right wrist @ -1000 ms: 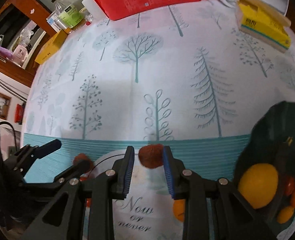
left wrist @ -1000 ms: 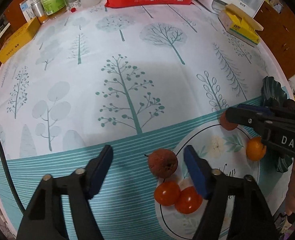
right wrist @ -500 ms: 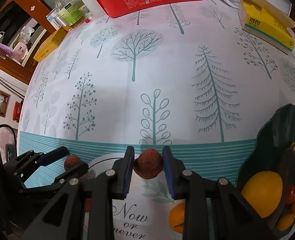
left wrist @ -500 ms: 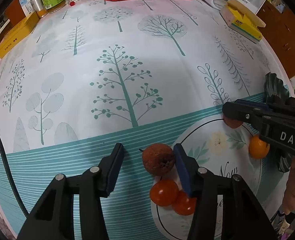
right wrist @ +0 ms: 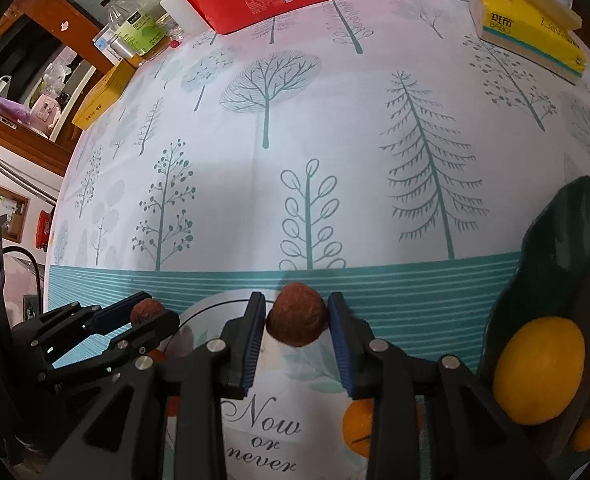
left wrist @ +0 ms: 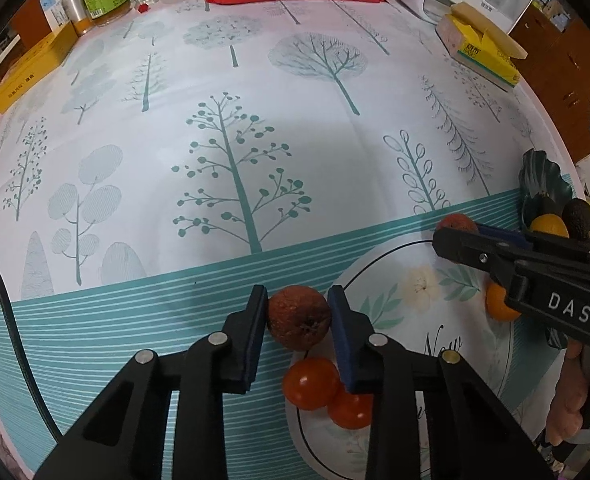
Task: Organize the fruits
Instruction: 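Carry both lychees onto the green plate and open both grippers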
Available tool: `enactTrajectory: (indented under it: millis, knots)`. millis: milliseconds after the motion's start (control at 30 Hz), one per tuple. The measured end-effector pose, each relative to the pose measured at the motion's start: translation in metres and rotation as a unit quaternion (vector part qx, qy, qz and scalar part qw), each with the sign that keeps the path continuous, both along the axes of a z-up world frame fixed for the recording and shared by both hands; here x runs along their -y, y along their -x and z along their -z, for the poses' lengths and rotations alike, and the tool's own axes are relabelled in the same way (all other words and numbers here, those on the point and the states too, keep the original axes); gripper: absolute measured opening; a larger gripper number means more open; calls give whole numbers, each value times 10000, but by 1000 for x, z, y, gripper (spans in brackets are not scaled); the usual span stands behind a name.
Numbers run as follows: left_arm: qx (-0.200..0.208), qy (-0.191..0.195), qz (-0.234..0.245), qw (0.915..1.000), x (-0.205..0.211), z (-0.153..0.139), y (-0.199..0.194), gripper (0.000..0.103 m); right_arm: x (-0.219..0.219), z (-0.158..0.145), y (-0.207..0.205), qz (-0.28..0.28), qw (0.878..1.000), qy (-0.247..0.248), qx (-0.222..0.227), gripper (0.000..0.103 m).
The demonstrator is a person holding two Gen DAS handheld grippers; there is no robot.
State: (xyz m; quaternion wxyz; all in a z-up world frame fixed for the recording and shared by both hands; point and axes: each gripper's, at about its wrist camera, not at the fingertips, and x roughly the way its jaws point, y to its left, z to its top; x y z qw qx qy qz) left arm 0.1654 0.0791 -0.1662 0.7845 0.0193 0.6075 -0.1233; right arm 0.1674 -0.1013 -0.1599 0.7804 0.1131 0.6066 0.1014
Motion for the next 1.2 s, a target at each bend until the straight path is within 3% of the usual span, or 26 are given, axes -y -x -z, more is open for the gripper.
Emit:
enactTrajectory:
  millis: [300,567,800,1067,1200]
  knots:
    - [536,-30,208,9983,10,-59,22,29,-3,-41,29,-87,9989,-32,467,31]
    - [777,258,686,9943,52,-108,46,29,12,-85,85,-41,9956,-299,886,31]
    - [975,471,1277,9859,120,-142,65,29,62,-116,122,420,9918,-269,1173,31]
    - [1243,548,1808,9741,203,-166,58,29,137,-159,145,959,9801,485,1671,31]
    - [1235,510,1972,9712,246,-163,45,29,174,-167,143,1170,9733,764,1823,31]
